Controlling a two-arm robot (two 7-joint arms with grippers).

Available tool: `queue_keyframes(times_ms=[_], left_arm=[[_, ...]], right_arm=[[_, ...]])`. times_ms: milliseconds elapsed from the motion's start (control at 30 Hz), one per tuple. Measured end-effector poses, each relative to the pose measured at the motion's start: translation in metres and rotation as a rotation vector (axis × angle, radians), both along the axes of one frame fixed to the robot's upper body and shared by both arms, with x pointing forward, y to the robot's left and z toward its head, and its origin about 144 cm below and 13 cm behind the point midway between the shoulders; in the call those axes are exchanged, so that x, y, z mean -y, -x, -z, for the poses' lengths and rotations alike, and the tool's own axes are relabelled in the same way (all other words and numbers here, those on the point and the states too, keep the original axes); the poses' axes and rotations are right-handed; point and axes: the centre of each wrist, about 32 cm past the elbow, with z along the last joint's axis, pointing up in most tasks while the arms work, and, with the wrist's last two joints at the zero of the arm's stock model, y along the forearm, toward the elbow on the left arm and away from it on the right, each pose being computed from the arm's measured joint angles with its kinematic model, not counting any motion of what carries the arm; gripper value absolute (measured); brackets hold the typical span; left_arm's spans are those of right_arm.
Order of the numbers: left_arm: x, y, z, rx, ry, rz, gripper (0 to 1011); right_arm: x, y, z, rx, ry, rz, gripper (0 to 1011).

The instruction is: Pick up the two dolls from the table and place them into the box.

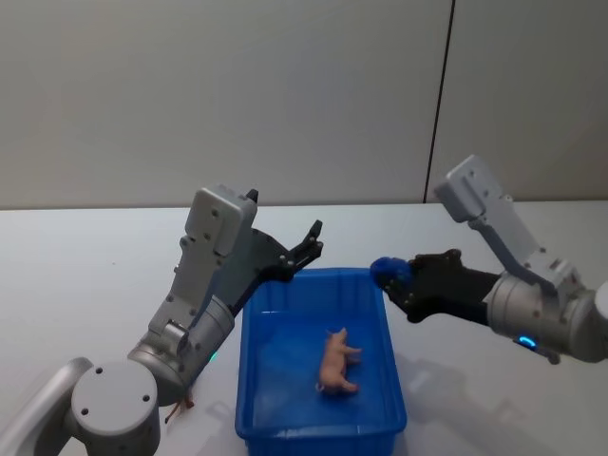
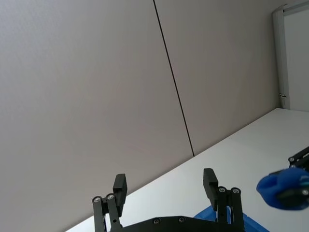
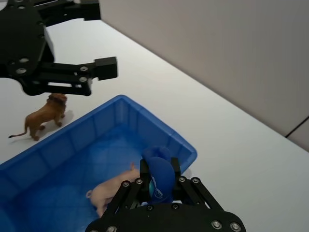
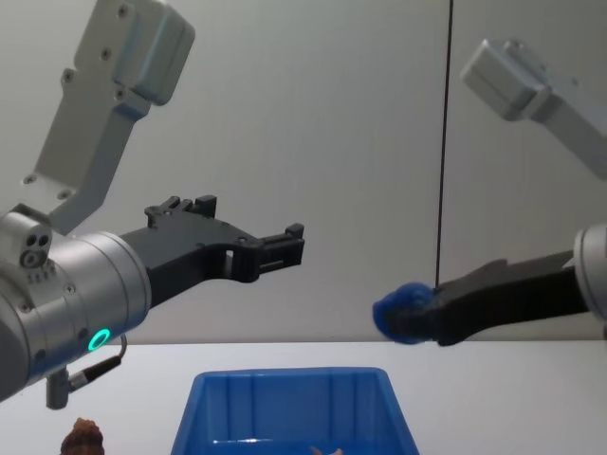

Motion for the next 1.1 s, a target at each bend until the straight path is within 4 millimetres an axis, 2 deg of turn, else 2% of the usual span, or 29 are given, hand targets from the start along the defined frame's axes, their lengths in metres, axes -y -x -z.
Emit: queue_keyframes(times_ms=[200, 633, 733, 967, 1000, 1067, 1100], left_arm=[[0.000, 0.000, 0.000, 0.000, 0.000, 0.000, 1001], [0.000, 0.000, 0.000, 0.000, 0.000, 0.000, 1001], [0.000, 0.000, 0.000, 0.000, 0.000, 0.000, 1001], [0.000, 0.000, 0.000, 0.000, 0.000, 0.000, 1001], [0.000, 0.000, 0.000, 0.000, 0.000, 0.000, 1001], [0.000, 0.000, 0.000, 0.000, 0.000, 0.000, 1001], [0.000, 0.000, 0.000, 0.000, 0.000, 0.000, 1001]], right_arm=[[-0.004, -0.003, 0.001, -0.066, 0.009, -0.038, 198], [-0.019, -0.014, 0.012, -0.145, 0.008, -0.114, 198], [-0.021, -0.016, 0.015, -0.151, 0.005, -0.126, 242], [-0.025, -0.018, 0.018, -0.159, 0.001, -0.144, 448], [-0.026, -0.019, 0.019, -0.161, 0.001, -0.148, 507], [-0.027, -0.019, 0.019, -0.162, 0.000, -0.150, 538], [-0.027, -0.020, 0.020, -0.164, -0.001, -0.152, 606]])
